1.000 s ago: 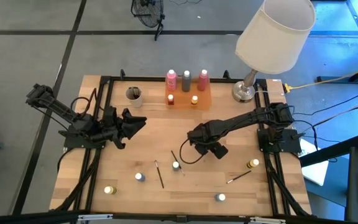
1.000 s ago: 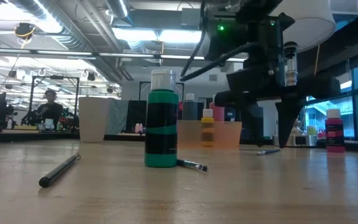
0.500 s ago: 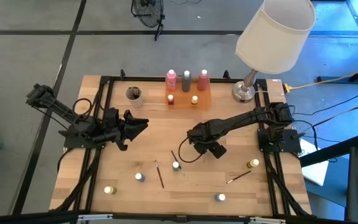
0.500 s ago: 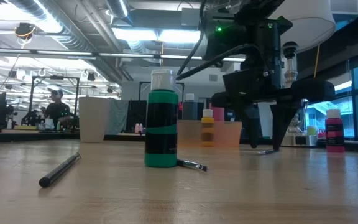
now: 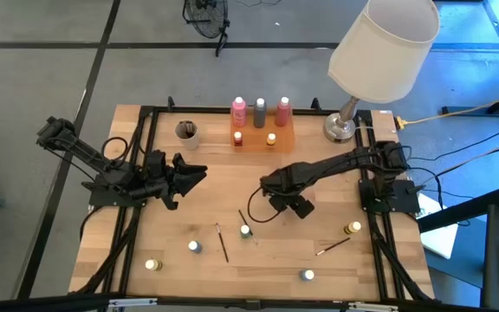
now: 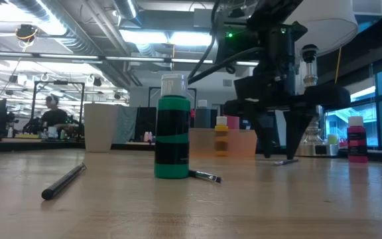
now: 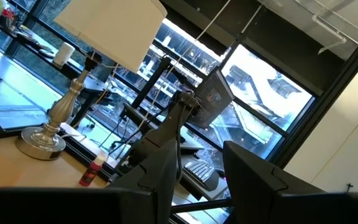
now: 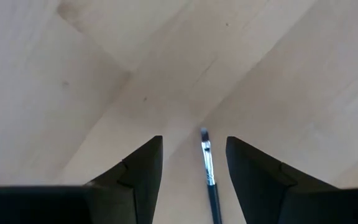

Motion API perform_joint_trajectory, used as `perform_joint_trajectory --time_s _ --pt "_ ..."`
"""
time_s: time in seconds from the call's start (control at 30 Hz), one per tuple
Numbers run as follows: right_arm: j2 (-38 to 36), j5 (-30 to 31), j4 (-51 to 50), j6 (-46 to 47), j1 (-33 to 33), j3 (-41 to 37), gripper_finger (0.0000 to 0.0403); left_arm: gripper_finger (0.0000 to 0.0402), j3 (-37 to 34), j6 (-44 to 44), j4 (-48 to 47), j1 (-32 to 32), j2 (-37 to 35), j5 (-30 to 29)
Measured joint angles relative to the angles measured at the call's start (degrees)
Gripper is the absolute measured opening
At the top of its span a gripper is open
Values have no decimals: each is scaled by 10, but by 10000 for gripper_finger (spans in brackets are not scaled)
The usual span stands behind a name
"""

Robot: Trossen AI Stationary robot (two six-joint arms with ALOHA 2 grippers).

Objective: Pick & Place Paint Supplies
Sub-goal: Put the silver paint brush into the white cup

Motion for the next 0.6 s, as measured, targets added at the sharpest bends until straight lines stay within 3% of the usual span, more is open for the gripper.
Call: perform_joint_trajectory --time_s 0.6 --pt "5 -10 26 -15 -11 -22 179 127 0 1 0 0 0 -3"
